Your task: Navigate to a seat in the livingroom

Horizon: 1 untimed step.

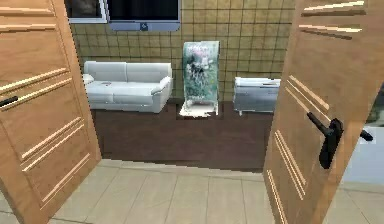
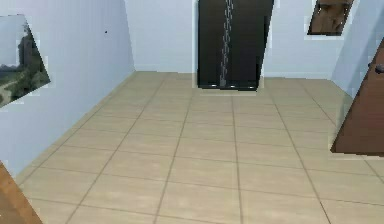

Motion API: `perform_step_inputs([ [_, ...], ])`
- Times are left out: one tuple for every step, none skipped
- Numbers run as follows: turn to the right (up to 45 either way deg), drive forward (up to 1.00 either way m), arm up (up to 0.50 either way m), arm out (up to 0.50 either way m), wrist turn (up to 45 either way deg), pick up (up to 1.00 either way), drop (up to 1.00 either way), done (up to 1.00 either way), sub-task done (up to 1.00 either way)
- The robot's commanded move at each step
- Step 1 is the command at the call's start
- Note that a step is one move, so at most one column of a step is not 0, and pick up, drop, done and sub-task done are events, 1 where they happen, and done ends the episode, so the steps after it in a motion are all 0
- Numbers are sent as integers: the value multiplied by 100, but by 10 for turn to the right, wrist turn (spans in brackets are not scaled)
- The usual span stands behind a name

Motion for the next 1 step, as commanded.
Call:
perform_step_inputs([
  [0, 15, 0, 0, 0, 0, 0, 0, 0],
])
